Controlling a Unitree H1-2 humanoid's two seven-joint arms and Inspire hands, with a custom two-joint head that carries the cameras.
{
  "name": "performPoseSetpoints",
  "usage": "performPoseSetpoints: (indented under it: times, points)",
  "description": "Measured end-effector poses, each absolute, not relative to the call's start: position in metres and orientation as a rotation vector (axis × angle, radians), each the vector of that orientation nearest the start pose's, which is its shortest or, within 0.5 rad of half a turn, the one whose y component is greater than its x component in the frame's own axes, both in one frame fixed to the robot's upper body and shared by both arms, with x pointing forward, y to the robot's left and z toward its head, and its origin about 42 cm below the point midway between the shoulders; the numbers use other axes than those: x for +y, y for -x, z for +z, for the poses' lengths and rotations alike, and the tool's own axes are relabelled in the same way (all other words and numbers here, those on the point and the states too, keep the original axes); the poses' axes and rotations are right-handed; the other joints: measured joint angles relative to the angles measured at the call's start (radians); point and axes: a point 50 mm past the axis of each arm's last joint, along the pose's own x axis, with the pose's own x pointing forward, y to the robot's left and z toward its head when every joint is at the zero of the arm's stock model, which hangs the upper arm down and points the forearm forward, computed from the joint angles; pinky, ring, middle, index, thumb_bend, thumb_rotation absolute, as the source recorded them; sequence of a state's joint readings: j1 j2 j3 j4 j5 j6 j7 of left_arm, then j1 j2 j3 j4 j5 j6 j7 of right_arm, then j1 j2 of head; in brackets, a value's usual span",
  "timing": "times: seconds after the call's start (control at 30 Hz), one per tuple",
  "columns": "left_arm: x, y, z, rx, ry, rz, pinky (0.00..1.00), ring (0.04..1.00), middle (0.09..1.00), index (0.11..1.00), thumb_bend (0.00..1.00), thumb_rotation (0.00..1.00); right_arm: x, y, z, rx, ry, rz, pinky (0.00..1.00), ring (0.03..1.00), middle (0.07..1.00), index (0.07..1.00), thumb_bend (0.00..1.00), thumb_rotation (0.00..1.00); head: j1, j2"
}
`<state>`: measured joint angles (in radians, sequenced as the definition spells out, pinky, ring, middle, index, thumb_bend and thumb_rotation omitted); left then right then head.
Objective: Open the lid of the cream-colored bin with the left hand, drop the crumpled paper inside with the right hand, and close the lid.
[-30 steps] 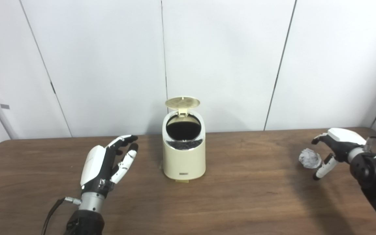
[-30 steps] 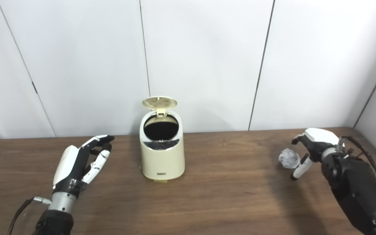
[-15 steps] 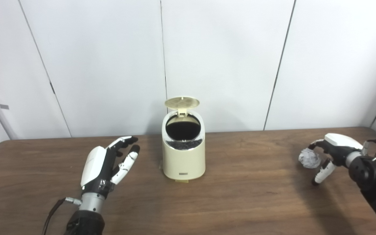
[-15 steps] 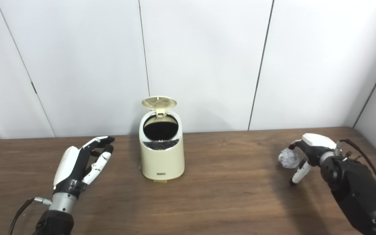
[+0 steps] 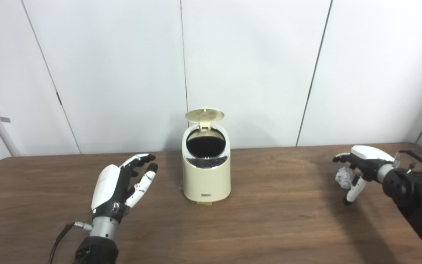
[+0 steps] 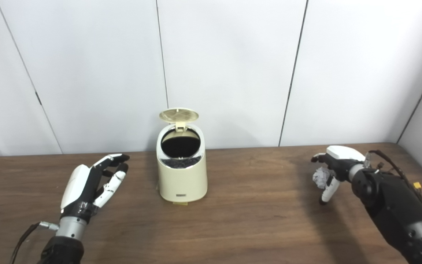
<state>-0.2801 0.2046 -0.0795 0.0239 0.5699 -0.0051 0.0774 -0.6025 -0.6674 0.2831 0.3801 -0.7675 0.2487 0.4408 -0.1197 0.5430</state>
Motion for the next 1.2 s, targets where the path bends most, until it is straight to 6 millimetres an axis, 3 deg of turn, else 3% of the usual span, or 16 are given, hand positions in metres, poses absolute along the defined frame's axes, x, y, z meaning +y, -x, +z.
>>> performPoseSetpoints:
  times: [0.13, 0.47, 0.7, 0.8, 0.83, 0.93, 0.97, 1.03, 1.07, 1.13, 1.2]
  points:
    - [0.236, -0.368, 0.182, -0.310, -0.770, 0.022, 0.68, 0.778, 0.774, 0.775, 0.58, 1.00, -0.383, -0.459, 0.231, 0.350, 1.473, 0.187, 0.61, 0.799, 0.895, 0.881, 0.93, 0.12, 0.002, 0.002]
    - [0.237, -0.363, 0.182, -0.308, -0.770, 0.027, 0.68, 0.779, 0.777, 0.779, 0.58, 1.00, -0.381, -0.475, 0.232, 0.387, 1.497, 0.206, 0.65, 0.806, 0.888, 0.834, 0.90, 0.11, 0.003, 0.008]
    - [0.239, -0.361, 0.182, -0.304, -0.772, 0.030, 0.68, 0.779, 0.777, 0.781, 0.57, 1.00, -0.380, -0.479, 0.233, 0.394, 1.513, 0.219, 0.58, 0.718, 0.812, 0.802, 0.88, 0.13, 0.003, 0.011]
    - [0.238, -0.361, 0.182, -0.305, -0.772, 0.028, 0.68, 0.779, 0.777, 0.780, 0.57, 1.00, -0.380, -0.481, 0.233, 0.395, 1.521, 0.224, 0.51, 0.641, 0.762, 0.782, 0.85, 0.07, 0.005, 0.011]
    - [0.238, -0.361, 0.183, -0.306, -0.772, 0.028, 0.68, 0.780, 0.778, 0.781, 0.57, 1.00, -0.380, -0.481, 0.233, 0.395, 1.521, 0.223, 0.45, 0.575, 0.705, 0.758, 0.85, 0.05, 0.005, 0.009]
    - [0.238, -0.361, 0.183, -0.306, -0.773, 0.029, 0.68, 0.781, 0.780, 0.783, 0.56, 1.00, -0.380, -0.482, 0.234, 0.396, 1.523, 0.220, 0.44, 0.560, 0.664, 0.711, 0.84, 0.05, 0.003, 0.011]
    - [0.238, -0.361, 0.183, -0.306, -0.773, 0.029, 0.68, 0.781, 0.779, 0.782, 0.55, 1.00, -0.379, -0.482, 0.235, 0.395, 1.532, 0.220, 0.45, 0.578, 0.673, 0.694, 0.82, 0.05, 0.005, 0.009]
    - [0.238, -0.361, 0.183, -0.306, -0.773, 0.029, 0.68, 0.779, 0.778, 0.782, 0.56, 1.00, -0.377, -0.484, 0.237, 0.397, 1.560, 0.217, 0.40, 0.513, 0.615, 0.672, 0.79, 0.02, 0.005, 0.011]
    - [0.237, -0.361, 0.183, -0.307, -0.772, 0.028, 0.68, 0.780, 0.777, 0.782, 0.57, 1.00, -0.377, -0.486, 0.237, 0.404, 1.570, 0.216, 0.36, 0.473, 0.502, 0.581, 0.64, 0.01, 0.005, 0.011]
    - [0.237, -0.361, 0.183, -0.307, -0.772, 0.029, 0.68, 0.782, 0.778, 0.783, 0.57, 1.00, -0.379, -0.487, 0.236, 0.410, 1.576, 0.209, 0.31, 0.411, 0.433, 0.528, 0.56, 0.00, 0.005, 0.012]
    - [0.238, -0.361, 0.183, -0.306, -0.774, 0.030, 0.68, 0.784, 0.781, 0.786, 0.56, 1.00, -0.379, -0.489, 0.235, 0.407, 1.590, 0.189, 0.25, 0.342, 0.469, 0.496, 0.54, 0.00, 0.005, 0.012]
